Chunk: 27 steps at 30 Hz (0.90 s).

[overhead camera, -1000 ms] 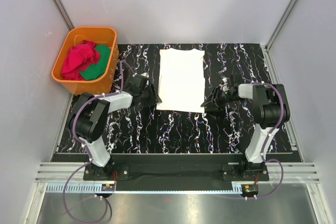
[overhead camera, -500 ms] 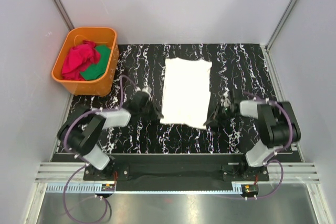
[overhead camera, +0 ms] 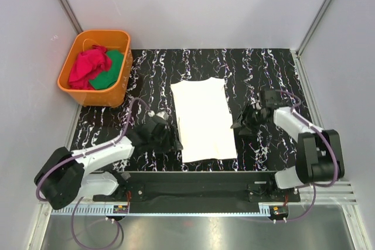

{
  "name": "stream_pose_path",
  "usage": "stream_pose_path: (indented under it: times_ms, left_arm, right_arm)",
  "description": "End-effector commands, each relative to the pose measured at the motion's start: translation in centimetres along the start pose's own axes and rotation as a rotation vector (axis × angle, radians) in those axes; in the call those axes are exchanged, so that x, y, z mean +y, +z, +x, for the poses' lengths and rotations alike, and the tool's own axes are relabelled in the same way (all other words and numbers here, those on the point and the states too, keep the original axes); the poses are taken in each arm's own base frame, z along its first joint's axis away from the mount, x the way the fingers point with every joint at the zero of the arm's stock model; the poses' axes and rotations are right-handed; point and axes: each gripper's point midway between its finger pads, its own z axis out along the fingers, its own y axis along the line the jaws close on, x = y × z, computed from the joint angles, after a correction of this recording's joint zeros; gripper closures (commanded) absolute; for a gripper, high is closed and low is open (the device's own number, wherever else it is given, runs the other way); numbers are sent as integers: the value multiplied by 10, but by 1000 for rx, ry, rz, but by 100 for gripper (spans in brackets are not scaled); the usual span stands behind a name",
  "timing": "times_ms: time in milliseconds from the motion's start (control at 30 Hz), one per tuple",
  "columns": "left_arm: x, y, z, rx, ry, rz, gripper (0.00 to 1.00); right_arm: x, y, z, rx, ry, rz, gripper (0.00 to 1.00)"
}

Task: Fold and stack the t-shirts
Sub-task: Fold the tshirt

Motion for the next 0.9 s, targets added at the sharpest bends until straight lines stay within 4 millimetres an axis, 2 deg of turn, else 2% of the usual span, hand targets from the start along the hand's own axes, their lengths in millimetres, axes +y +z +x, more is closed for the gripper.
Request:
stream_pose_path:
  times_ms: [0, 33, 67, 100, 133, 167, 200, 233, 267, 333, 367, 567, 700, 867]
  left_arm:
    - [10, -8, -55, -106, 32, -85, 30]
    - [10, -6, -65, -115, 25, -84, 32]
    - [9, -7, -88, -155, 7, -81, 32]
    - [10, -3, -101, -177, 16, -78, 34]
    - [18, 9, -104, -154, 0, -105, 35]
    - [13, 12, -119, -146, -22, -70, 44]
    - [10, 17, -127, -142, -23, -52, 46]
    - [13, 27, -128, -120, -28, -62, 48]
    - [4, 29, -136, -127, -22, -40, 48]
    - [4, 40, -139, -109, -15, -37, 49]
    - [-2, 41, -147, -119, -11, -29, 49]
    - [-5, 50, -158, -128, 5, -31, 48]
    - [-11, 50, -165, -146, 12, -13, 55]
    - [-16, 53, -170, -155, 7, 5, 54]
  right_arm:
    - [9, 7, -43, -36, -108, 19, 43]
    - [18, 8, -59, -63, -130, 16, 43]
    - [20, 11, -67, -72, -142, 17, 43]
    - [19, 22, -75, -67, -145, 17, 45]
    - [28, 25, -84, -74, -158, -4, 46]
    - [29, 29, -90, -73, -165, -7, 48]
    - [24, 41, -91, -44, -155, 4, 51]
    - [28, 43, -97, -47, -164, -3, 54]
    - [26, 47, -98, -36, -162, 1, 56]
    - [22, 55, -97, -16, -157, 8, 59]
    - [21, 56, -98, -21, -162, 7, 59]
    - [13, 65, -96, -3, -172, 17, 59]
    - [15, 68, -98, -2, -173, 6, 60]
    - [19, 66, -103, -14, -179, 1, 61]
